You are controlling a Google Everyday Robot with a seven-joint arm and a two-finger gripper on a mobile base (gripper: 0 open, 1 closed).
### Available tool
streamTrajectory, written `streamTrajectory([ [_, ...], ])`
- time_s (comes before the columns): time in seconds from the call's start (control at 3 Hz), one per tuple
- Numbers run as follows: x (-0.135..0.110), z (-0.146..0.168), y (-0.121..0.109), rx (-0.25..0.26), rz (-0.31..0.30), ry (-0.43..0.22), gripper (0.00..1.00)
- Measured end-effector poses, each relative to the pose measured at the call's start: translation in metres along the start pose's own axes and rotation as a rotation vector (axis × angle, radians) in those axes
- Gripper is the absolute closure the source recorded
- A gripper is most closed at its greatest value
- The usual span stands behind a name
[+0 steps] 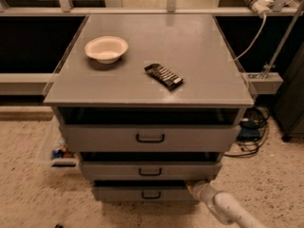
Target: Open bottom drawer
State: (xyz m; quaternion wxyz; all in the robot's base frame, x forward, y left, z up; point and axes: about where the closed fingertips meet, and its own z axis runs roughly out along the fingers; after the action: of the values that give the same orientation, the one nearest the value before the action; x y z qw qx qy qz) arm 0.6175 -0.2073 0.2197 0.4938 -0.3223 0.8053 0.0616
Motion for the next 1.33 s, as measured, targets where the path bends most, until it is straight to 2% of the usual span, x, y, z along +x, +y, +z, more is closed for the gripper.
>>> streamTrajectory([
  [0.67, 0.004, 0.002, 0.002, 0.000, 0.000, 0.000, 1.00],
  [1.0, 0.021, -0.013, 0.012, -0.037, 0.044, 0.069, 1.00],
  [1.33, 0.023, -0.021, 0.017, -0.059, 0.069, 0.100, 1.00],
])
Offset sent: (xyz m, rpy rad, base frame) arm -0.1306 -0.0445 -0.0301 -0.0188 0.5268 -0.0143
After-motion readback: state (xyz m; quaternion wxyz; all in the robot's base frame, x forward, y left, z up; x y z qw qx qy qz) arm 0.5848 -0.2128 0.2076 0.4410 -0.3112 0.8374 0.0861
